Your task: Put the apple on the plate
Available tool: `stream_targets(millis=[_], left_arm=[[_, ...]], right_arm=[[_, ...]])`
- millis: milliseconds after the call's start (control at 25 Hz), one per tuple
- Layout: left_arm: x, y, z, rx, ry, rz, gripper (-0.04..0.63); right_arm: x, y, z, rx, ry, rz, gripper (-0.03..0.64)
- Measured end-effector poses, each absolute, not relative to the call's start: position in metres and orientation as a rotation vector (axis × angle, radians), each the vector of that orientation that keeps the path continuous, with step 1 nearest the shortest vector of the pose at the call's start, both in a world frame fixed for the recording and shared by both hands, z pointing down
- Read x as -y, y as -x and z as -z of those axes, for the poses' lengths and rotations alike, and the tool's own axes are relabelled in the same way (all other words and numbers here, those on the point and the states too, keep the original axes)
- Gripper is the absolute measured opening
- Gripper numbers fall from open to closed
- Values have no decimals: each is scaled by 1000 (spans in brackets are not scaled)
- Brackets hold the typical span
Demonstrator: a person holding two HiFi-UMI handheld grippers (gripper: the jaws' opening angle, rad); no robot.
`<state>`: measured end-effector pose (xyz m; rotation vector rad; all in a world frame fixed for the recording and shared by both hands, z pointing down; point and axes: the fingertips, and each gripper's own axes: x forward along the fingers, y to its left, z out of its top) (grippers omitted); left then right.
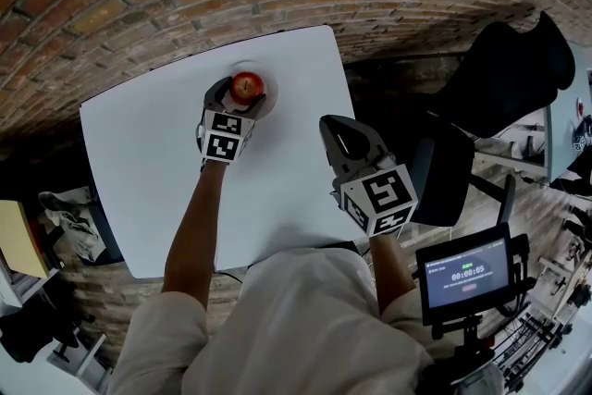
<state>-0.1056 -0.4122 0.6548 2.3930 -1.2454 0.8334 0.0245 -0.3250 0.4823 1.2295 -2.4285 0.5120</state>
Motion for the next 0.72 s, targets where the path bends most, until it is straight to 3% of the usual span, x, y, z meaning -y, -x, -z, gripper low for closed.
stream_targets(millis=[720], left_arm=[[402, 109, -649, 1229, -2393, -762, 374]], right_arm=[[319, -22, -478, 2445, -1215, -501, 3]])
